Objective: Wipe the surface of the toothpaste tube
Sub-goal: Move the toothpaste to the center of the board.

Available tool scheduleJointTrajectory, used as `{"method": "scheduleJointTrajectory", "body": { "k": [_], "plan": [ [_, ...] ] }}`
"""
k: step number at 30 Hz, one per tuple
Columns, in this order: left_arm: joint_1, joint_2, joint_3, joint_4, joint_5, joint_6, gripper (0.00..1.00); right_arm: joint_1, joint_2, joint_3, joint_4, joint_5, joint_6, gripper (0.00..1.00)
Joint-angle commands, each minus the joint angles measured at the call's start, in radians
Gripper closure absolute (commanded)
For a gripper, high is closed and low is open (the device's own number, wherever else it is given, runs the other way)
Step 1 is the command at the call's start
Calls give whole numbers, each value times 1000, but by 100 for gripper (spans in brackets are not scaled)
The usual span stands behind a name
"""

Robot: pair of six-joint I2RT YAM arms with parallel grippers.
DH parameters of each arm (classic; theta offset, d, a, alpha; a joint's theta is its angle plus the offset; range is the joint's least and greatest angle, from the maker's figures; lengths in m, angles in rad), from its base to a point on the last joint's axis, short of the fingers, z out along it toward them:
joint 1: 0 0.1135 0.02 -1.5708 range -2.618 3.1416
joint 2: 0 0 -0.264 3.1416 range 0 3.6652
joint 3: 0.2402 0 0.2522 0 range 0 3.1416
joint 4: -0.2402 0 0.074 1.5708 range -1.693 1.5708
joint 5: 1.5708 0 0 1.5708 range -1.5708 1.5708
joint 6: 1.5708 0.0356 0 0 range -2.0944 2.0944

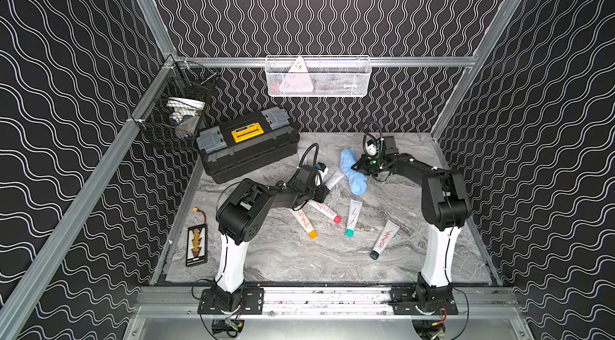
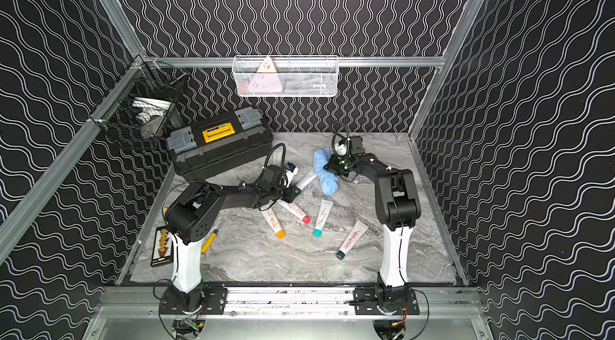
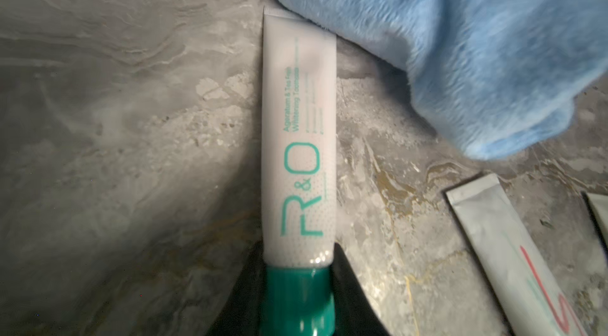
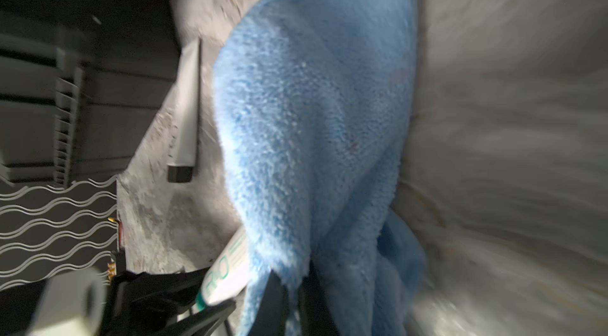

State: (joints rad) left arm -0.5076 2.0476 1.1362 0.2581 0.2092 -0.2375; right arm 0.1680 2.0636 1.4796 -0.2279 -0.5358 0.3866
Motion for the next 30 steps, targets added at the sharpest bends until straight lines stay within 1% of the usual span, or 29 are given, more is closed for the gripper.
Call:
{"method": "scheduleJointTrajectory", "body": {
  "k": [1, 5, 11, 17, 24, 30],
  "plan": [
    [2, 18, 34, -49, -81, -90, 85, -11, -70, 29, -45, 3, 27, 100],
    [2, 49, 91, -74, -142, -174, 85, -16, -146, 36, -59, -6, 34, 100],
    [2, 120, 240, -194, -265, -293, 87, -23, -241, 25, -103, 10, 57, 100],
    [1, 201, 396, -304, -359, -372, 87, -24, -309, -41, -74, 15, 80, 100],
    [-1, 288, 550, -410, -426, -388, 88, -35, -329, -68, -90, 9, 76, 100],
    [-7, 325, 622, -487, -467, -402, 87, -36, -347, -96, -58, -4, 90, 100]
  ]
}}
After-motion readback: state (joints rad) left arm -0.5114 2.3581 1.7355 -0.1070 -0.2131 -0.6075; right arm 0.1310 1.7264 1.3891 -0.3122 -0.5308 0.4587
